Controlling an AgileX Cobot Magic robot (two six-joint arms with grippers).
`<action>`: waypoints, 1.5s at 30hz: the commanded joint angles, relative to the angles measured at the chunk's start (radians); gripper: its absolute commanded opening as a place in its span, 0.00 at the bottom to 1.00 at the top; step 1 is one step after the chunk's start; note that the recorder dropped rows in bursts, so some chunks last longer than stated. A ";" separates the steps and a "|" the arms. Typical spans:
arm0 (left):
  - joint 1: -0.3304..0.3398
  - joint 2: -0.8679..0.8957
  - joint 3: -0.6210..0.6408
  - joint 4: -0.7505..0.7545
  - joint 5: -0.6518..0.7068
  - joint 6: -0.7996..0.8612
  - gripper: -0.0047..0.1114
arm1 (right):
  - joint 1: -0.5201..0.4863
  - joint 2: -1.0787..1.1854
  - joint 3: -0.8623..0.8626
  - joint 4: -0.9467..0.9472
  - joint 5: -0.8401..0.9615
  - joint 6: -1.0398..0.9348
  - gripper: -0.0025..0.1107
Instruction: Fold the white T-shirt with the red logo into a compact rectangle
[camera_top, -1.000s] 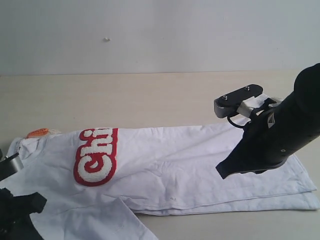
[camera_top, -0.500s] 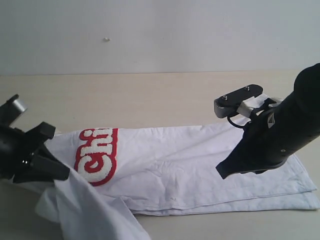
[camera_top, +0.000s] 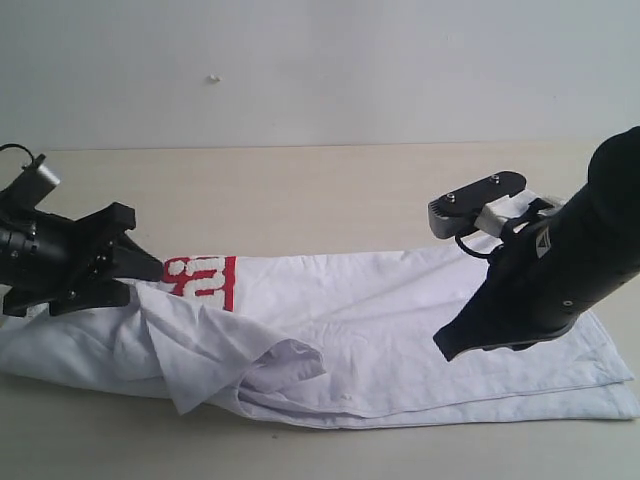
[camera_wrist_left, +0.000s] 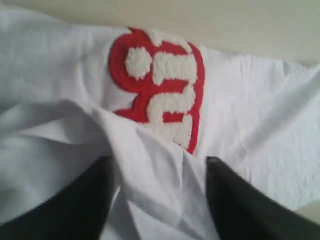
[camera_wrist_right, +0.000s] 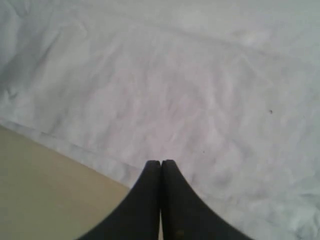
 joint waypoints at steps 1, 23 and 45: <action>0.004 0.012 -0.014 -0.038 -0.086 0.009 0.68 | 0.001 -0.002 0.004 0.002 -0.001 -0.005 0.02; 0.004 0.069 -0.012 0.246 0.021 -0.032 0.50 | 0.001 -0.002 0.004 0.005 0.014 -0.005 0.02; 0.002 0.195 -0.012 -0.082 0.270 0.092 0.28 | 0.001 -0.002 0.004 0.029 0.002 -0.005 0.02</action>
